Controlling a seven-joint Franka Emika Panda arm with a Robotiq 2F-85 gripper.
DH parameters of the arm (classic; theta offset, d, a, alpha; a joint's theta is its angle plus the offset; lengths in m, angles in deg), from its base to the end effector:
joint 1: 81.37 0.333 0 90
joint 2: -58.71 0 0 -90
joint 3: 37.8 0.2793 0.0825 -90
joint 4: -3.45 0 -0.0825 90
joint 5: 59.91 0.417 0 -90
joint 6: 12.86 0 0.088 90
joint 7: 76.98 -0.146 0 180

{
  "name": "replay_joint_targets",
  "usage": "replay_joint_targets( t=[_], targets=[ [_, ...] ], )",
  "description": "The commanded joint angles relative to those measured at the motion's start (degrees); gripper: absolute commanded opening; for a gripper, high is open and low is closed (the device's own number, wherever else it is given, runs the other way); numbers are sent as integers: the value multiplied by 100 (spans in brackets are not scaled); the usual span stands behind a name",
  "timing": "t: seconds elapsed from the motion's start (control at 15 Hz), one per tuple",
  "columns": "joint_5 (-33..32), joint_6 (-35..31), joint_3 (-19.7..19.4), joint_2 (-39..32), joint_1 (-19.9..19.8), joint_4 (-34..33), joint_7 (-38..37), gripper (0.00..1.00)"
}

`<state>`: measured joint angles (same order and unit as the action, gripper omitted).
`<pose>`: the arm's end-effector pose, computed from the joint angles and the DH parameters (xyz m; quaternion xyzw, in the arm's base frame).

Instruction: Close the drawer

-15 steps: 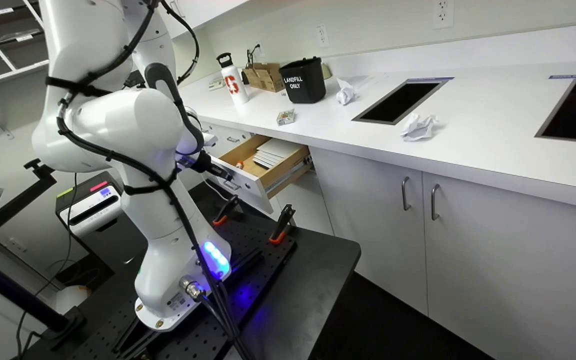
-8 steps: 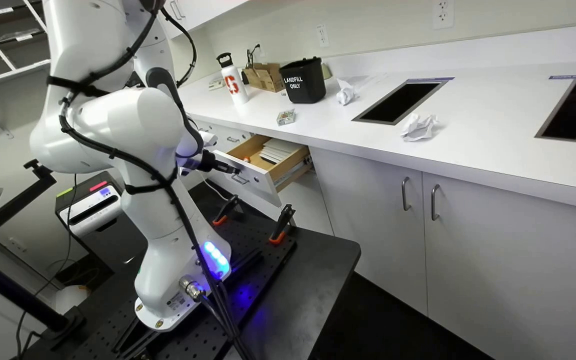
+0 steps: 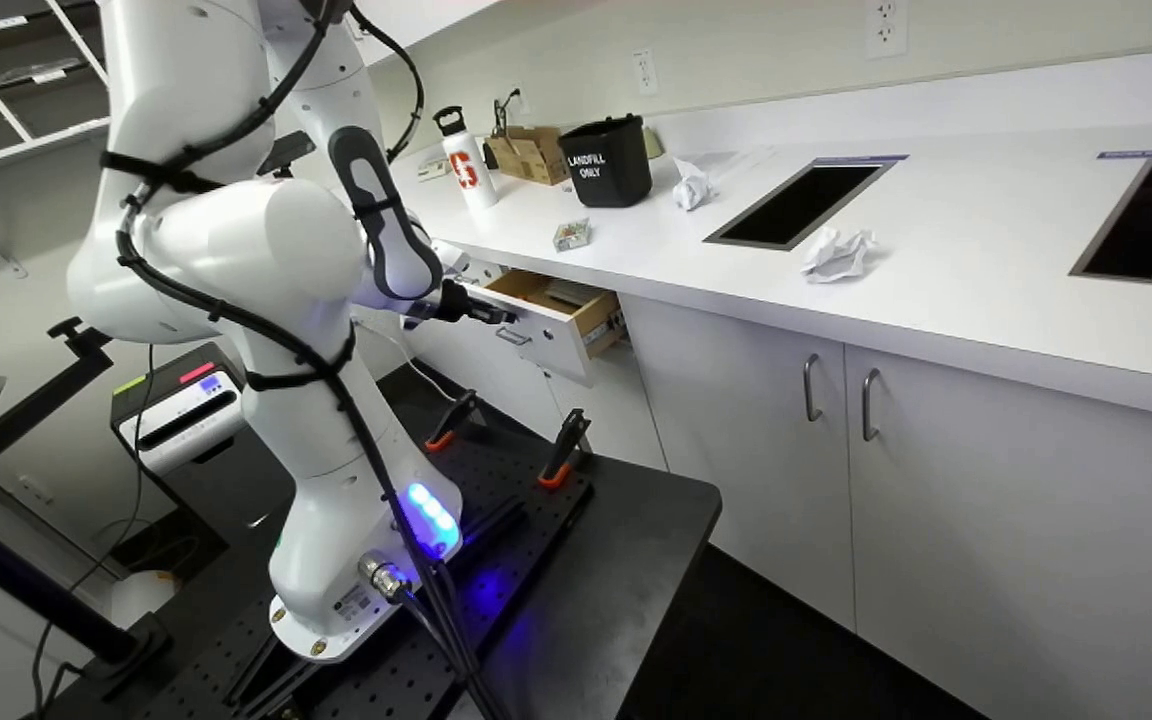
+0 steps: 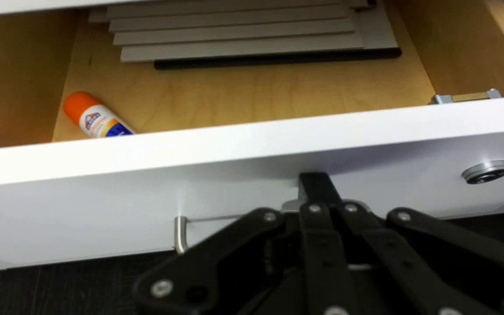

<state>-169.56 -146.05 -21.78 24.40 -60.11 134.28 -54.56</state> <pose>0.3856 0.2788 -0.0132 0.1777 0.9021 -0.0576 0.3891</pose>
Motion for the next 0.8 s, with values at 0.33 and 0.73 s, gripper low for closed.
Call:
replay_joint_targets(
  t=[0.33, 0.73],
  targets=[
    [-74, 9, -326, -425, -378, -820, 309, 0],
    [1080, 26, 238, 654, -278, 268, 534, 0]
  ],
)
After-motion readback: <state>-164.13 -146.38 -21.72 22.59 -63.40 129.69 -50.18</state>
